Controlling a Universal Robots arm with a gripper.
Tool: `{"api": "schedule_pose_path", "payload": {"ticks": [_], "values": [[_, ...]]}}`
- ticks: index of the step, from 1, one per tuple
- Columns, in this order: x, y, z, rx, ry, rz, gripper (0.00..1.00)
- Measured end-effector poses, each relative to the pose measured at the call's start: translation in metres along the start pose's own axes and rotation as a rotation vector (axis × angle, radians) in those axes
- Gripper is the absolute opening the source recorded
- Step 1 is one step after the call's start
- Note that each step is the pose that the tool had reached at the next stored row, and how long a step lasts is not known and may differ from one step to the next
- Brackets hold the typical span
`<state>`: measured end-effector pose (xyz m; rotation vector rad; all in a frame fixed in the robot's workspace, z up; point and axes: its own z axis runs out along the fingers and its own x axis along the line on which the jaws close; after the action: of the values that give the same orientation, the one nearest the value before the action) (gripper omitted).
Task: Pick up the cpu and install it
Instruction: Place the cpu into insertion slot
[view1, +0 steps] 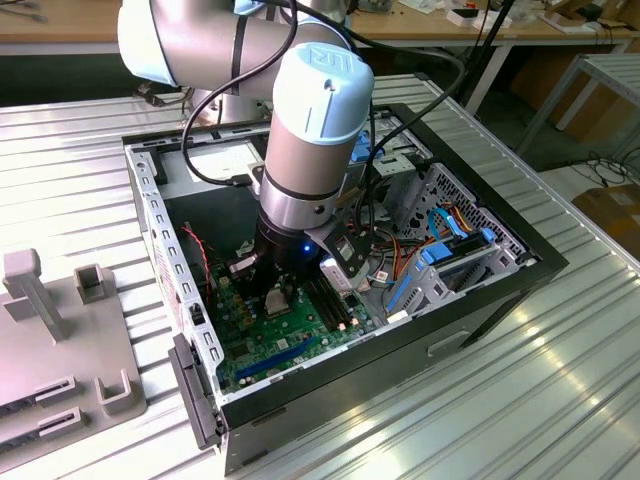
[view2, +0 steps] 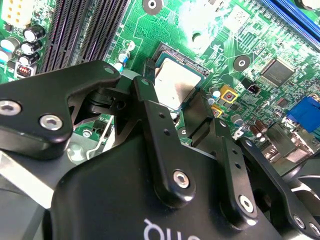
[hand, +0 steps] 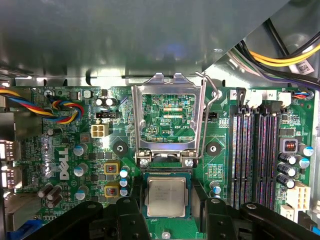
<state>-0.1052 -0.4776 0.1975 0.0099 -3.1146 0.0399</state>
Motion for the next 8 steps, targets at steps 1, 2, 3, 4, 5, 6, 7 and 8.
{"api": "schedule_pose_path", "payload": {"ticks": [1,2,3,4,5,6,7,8], "values": [[0.0000,0.0000,0.0000,0.0000,0.0000,0.000,0.47],[0.0000,0.0000,0.0000,-0.0001,0.0000,0.000,0.47],[0.0000,0.0000,0.0000,0.0000,0.0000,0.000,0.47],[0.0000,0.0000,0.0000,0.0000,0.0000,0.000,0.47],[0.0000,0.0000,0.0000,0.0000,0.0000,0.000,0.47],[0.0000,0.0001,-0.0004,-0.0004,-0.0002,0.000,0.47],[0.0000,0.0001,-0.0008,-0.0005,-0.0003,0.000,0.47],[0.0000,0.0001,-0.0010,-0.0005,-0.0003,0.000,0.47]]}}
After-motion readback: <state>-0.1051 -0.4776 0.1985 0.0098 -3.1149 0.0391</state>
